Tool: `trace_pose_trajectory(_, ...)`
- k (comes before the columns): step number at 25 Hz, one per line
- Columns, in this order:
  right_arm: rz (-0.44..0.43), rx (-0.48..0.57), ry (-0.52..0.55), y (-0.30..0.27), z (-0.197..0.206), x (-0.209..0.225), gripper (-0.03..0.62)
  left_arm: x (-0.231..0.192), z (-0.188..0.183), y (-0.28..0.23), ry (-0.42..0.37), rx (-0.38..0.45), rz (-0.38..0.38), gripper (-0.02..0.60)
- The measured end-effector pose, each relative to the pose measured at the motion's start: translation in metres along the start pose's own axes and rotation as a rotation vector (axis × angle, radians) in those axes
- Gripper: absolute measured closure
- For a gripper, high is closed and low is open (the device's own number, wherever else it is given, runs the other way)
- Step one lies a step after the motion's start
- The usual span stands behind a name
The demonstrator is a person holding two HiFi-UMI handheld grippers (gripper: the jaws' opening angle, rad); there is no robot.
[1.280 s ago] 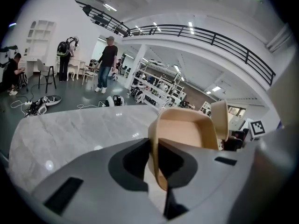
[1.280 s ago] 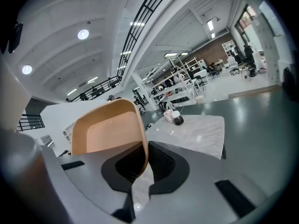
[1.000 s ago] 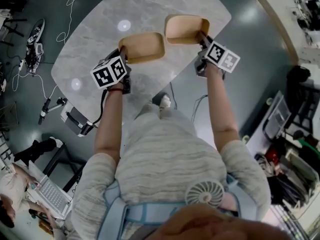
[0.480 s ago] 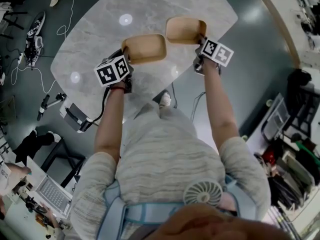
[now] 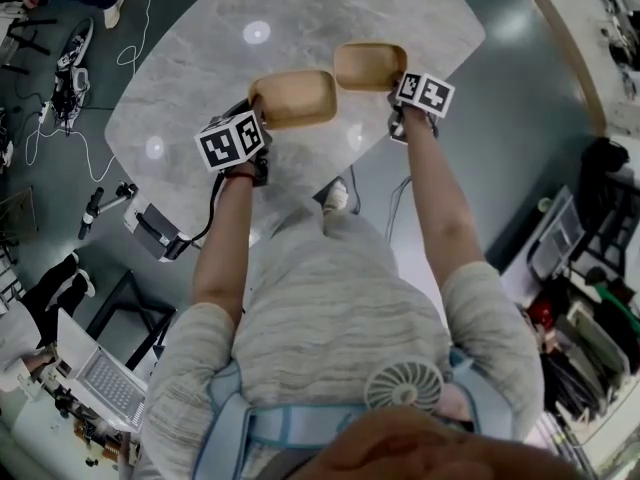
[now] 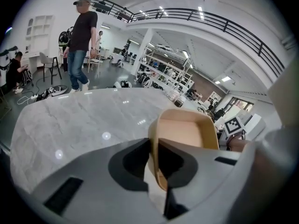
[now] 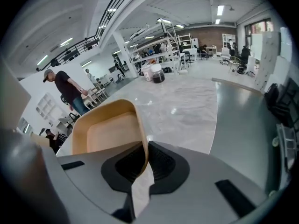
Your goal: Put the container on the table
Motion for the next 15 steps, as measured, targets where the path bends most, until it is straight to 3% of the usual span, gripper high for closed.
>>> trace_pose_trajectory(15,0.110,-0.111,0.042,-0.034,0.023,0.007,0.574,-0.009,0.006,-0.013,-0.010,-0.045,-0.021,0.551)
Point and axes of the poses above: the fingertips, and each gripper's own axes: y backward along the fingers, x to its right, z out of its underside, the point moved 5 cm from there along y, backward along the fingers, and after that the axes turned 5 degrees about -y, right-handed, at the moved point
